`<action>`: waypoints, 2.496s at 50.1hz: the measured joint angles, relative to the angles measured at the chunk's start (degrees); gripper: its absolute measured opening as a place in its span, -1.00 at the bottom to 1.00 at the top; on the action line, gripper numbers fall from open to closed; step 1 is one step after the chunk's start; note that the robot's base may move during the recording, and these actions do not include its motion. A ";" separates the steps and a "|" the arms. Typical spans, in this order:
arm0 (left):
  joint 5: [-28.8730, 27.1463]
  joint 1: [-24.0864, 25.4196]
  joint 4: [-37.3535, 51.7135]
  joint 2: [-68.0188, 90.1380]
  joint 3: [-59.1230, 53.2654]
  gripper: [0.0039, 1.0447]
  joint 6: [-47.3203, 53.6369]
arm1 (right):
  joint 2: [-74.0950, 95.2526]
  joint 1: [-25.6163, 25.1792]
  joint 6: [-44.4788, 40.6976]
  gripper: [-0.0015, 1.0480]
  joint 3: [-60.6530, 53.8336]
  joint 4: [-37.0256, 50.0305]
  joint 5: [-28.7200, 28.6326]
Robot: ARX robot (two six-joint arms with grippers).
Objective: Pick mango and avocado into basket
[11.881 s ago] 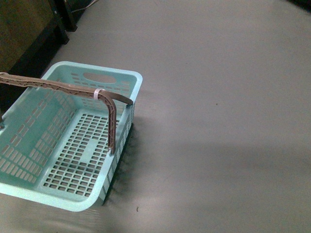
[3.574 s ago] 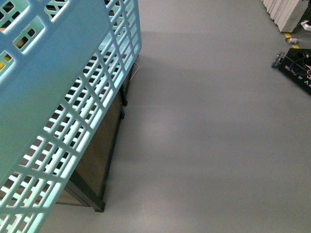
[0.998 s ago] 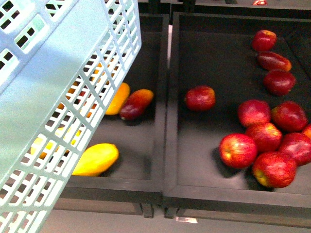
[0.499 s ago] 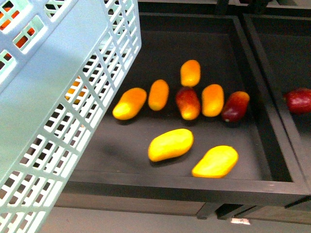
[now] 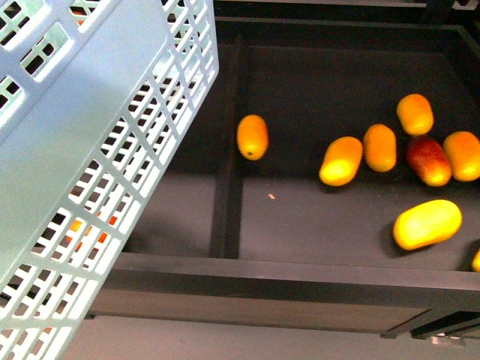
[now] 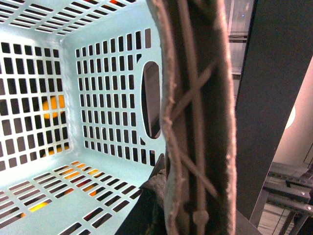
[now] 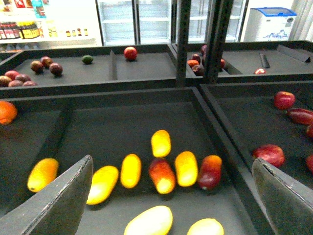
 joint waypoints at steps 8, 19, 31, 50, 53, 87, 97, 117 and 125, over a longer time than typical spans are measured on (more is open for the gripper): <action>-0.02 0.00 0.00 -0.04 0.00 -0.91 -0.04 | 0.00 0.00 0.00 0.83 0.00 0.00 -0.04; -0.02 -0.02 0.02 -0.13 0.00 -0.91 0.15 | 0.00 -0.02 -0.02 0.83 0.00 0.00 -0.13; -0.90 0.17 -1.14 0.26 0.33 -0.92 1.97 | -0.04 -0.13 0.00 0.83 -0.02 0.00 -0.28; 0.44 -10.60 -4.74 27.96 20.11 -0.92 24.44 | -0.04 -0.13 0.00 0.83 -0.02 0.00 -0.07; 2.25 -13.18 -3.54 31.69 22.40 -0.92 24.50 | -0.04 -0.13 0.00 0.83 -0.02 0.00 -0.07; 7.34 -23.43 -0.61 42.18 29.22 -0.92 25.29 | 2.56 -0.66 3.04 0.83 2.10 -5.77 -2.36; 6.67 -23.30 -0.61 42.21 29.22 -0.92 25.66 | 20.76 -9.44 11.10 0.83 8.90 -17.79 -9.88; 6.99 -23.32 -0.61 42.18 29.22 -0.92 25.59 | 80.74 -22.88 3.30 0.83 27.76 22.86 -14.64; 7.19 -23.34 -0.61 42.18 29.22 -0.92 25.57 | 105.11 -20.39 0.07 0.83 41.42 23.02 -12.92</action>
